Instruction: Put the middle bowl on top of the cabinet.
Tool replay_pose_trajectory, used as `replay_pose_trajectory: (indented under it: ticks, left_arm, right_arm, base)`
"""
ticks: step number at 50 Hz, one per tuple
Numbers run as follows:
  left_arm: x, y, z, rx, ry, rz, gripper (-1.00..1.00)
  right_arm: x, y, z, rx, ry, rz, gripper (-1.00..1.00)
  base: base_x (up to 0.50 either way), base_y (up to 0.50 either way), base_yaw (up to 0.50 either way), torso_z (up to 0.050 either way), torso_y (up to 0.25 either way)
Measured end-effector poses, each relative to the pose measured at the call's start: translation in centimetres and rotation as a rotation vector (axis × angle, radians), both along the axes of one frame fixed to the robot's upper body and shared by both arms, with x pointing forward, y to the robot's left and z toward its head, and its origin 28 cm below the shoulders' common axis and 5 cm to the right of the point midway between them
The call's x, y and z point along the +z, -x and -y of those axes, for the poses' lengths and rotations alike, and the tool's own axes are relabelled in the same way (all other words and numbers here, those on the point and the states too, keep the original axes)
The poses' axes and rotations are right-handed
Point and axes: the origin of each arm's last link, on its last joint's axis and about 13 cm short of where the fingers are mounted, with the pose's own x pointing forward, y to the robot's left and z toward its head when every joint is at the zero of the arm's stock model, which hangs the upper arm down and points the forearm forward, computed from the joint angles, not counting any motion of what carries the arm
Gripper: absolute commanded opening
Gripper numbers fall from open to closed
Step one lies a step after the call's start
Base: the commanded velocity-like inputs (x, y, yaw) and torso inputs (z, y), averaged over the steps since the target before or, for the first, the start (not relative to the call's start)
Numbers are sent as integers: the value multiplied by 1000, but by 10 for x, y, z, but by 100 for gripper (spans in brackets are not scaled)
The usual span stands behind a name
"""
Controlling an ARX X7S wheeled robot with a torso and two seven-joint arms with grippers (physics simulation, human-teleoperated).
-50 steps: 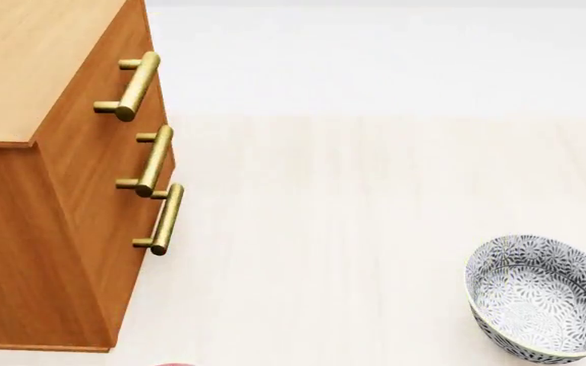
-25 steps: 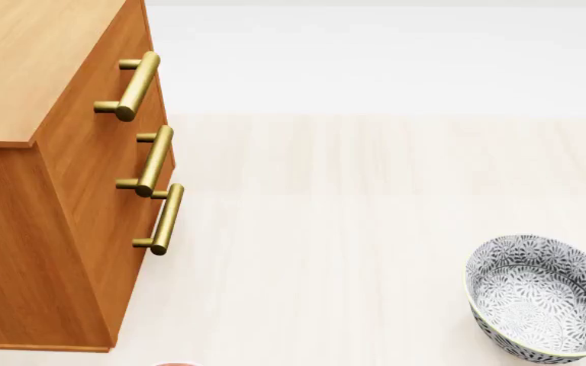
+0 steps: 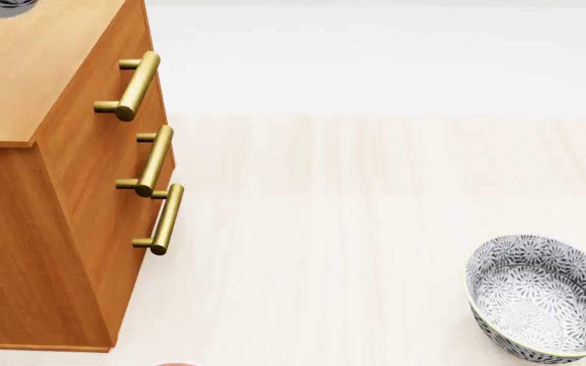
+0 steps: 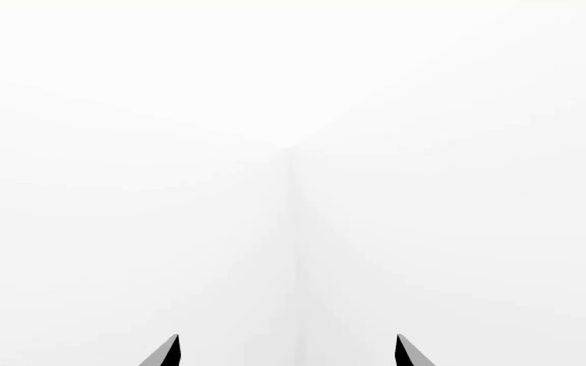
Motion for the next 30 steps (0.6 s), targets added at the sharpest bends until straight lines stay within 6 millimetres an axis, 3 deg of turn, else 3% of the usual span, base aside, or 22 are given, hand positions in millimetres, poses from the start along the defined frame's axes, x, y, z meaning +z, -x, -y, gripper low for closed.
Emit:
replay_pose_trajectory:
  ticks: [14,30]
  left_arm:
    - [-4,-15,-16,86,139,1,-100]
    - [-23,-28,-32,153,270,21,-100]
  right_arm:
    - [-1,-1,0,1,0,-1,100]
    - [-1,0,1,0,2,-2,100]
  base:
    - [0,0,0,0,1]
    - [0,0,0,0,1]
